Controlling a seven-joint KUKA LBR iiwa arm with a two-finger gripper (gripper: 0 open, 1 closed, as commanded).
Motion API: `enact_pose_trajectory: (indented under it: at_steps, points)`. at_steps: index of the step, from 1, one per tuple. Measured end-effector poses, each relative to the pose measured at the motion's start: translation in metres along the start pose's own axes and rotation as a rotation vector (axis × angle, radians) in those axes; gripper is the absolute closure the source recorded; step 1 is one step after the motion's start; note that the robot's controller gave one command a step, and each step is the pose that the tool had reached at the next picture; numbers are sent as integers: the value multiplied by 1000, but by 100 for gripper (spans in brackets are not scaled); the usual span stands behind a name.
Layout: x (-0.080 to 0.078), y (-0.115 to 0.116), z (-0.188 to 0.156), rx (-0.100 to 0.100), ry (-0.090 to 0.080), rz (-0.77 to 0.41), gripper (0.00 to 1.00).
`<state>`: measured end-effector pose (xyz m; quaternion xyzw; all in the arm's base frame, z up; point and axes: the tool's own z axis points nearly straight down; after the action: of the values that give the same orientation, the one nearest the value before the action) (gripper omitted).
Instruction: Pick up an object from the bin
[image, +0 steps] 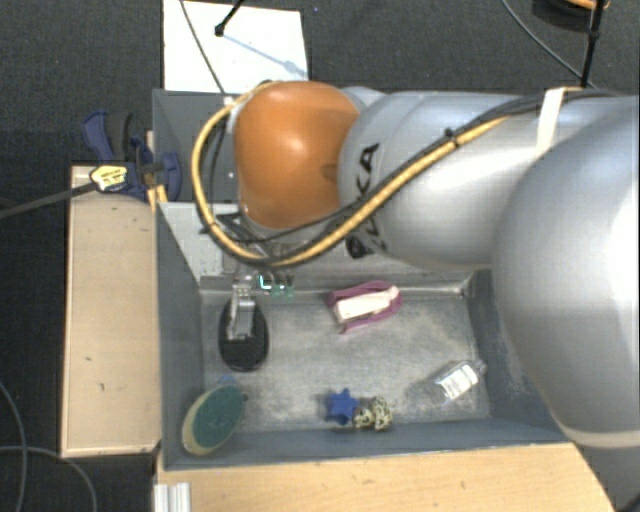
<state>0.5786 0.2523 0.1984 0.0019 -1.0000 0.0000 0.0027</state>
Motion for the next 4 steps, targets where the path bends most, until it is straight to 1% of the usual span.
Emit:
enact_pose_trajectory:
  at_steps: [1,2,3,4]
  points:
    - [34,-59,51,4,1,-1,0]
    - [1,-38,120,2,-8,-343,0]
    - [13,-35,118,-5,-30,-141,0]
    - [-6,-22,120,-2,-3,-74,0]
